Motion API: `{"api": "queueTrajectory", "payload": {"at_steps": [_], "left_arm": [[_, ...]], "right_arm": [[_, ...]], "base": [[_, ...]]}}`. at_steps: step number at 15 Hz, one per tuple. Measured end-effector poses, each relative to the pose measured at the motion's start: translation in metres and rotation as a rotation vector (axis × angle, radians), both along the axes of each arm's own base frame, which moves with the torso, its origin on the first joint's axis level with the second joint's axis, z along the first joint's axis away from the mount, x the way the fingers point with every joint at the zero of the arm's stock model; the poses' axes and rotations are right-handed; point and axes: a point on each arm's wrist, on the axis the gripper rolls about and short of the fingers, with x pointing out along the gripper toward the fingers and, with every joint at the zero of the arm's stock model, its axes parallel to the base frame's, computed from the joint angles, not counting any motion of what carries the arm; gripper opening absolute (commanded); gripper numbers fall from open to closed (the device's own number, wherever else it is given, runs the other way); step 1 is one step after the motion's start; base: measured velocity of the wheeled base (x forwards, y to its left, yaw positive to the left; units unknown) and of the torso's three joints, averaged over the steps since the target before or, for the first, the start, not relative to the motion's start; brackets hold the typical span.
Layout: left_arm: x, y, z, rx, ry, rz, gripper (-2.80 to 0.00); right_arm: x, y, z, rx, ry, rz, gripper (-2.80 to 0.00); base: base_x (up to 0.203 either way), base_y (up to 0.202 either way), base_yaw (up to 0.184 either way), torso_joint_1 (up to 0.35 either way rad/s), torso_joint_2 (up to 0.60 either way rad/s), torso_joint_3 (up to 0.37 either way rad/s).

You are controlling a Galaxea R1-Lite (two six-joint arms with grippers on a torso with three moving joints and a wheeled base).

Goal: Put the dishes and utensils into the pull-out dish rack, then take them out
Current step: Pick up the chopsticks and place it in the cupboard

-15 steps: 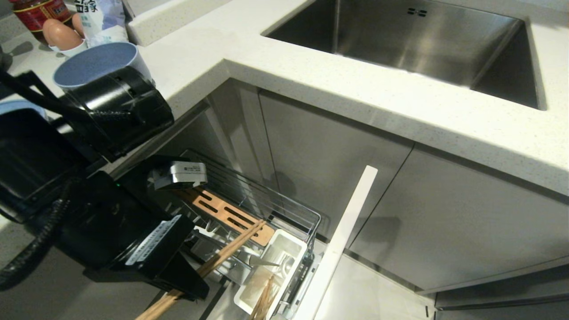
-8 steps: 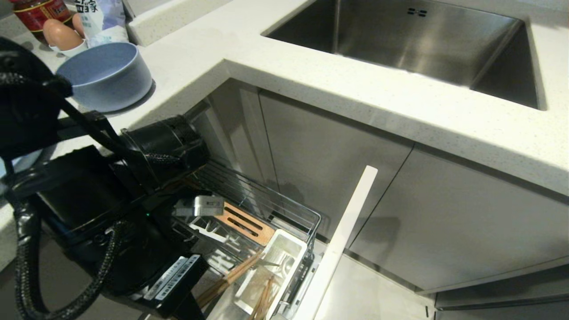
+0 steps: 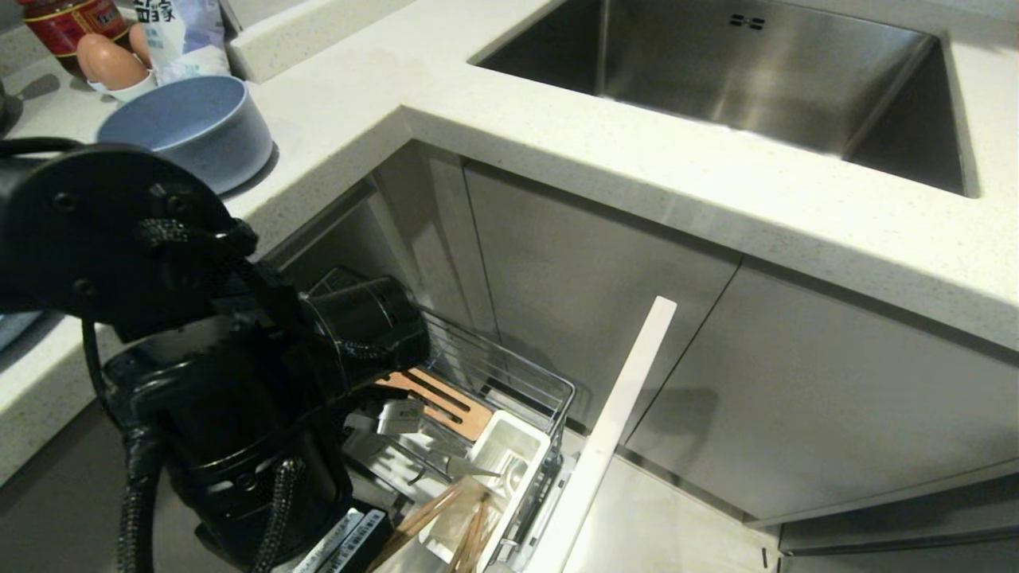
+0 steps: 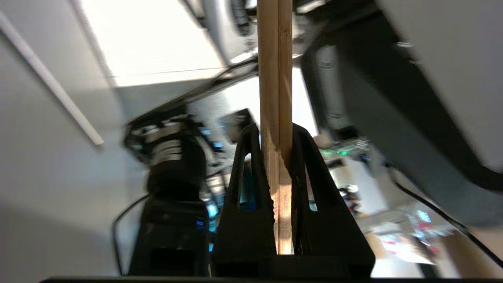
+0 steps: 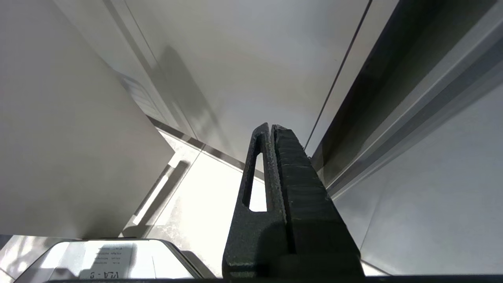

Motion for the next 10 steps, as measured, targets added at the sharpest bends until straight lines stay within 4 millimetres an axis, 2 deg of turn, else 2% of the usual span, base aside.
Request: {"api": "queueTrajectory", "payload": {"at_steps": [10], "left_arm": [[0.013,-0.019,-0.031,0.060,0.045,-0.020,-2.80]], "right_arm": [[0.000,0.000,0.000,0.000,0.000,0.000,-2.80]], "base": [[0.000,0.000,0.000,0.000,0.00,0.000]]}}
